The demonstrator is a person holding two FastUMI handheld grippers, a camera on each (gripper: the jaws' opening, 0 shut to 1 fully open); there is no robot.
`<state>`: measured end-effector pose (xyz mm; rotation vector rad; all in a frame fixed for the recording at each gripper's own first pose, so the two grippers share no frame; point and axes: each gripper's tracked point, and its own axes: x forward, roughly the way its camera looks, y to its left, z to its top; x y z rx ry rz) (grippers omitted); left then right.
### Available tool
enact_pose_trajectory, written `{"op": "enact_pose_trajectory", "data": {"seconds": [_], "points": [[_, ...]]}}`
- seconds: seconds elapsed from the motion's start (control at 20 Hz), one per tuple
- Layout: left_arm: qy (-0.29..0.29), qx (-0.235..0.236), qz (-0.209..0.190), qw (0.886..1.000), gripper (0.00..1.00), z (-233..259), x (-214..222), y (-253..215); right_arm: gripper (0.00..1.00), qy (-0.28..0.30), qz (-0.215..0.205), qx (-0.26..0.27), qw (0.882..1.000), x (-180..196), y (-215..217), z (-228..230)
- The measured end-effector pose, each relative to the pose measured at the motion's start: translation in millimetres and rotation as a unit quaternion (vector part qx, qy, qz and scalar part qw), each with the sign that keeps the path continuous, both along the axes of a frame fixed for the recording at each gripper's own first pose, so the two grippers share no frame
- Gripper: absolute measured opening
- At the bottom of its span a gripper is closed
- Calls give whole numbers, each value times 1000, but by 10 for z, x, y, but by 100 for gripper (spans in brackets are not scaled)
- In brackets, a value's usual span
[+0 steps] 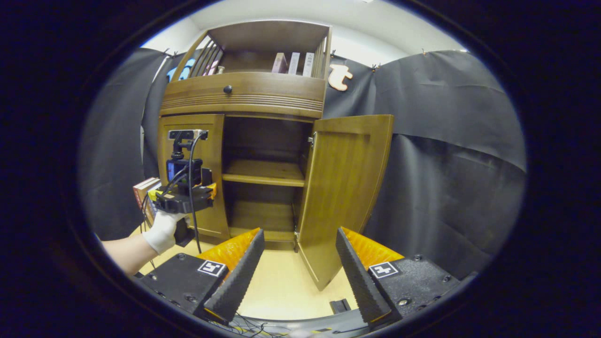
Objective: Open the right door of the double-door shoe cabinet with the right hand, and open the left door with the left hand.
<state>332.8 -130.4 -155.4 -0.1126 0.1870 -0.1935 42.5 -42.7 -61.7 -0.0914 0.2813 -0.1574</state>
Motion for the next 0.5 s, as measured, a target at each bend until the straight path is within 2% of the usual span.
{"op": "enact_pose_trajectory", "data": {"seconds": [0.1, 0.3, 0.35, 0.4, 0.45, 0.5], "points": [[-2, -1, -7, 1000, 30, 6, -85, 18, 100, 0, 1, 3, 1000, -16, 10, -3], [-4, 1, -19, 1000, 30, 10, -273, 67, 96, 3, 8, 7, 1000, -90, 69, -69], [-3, -2, -21, 1000, 30, 18, -335, 80, 100, 4, 12, 7, 1000, -119, 92, -78], [-2, -6, -23, 1000, 22, 18, -406, 96, 100, 4, 16, 9, 1000, -134, 115, -83], [-2, -8, -26, 1000, 30, 22, -464, 122, 96, 4, 18, 10, 1000, -140, 134, -92], [-3, -8, -29, 1000, 30, 29, -535, 151, 96, 4, 21, 13, 1000, -140, 150, -112]]}}
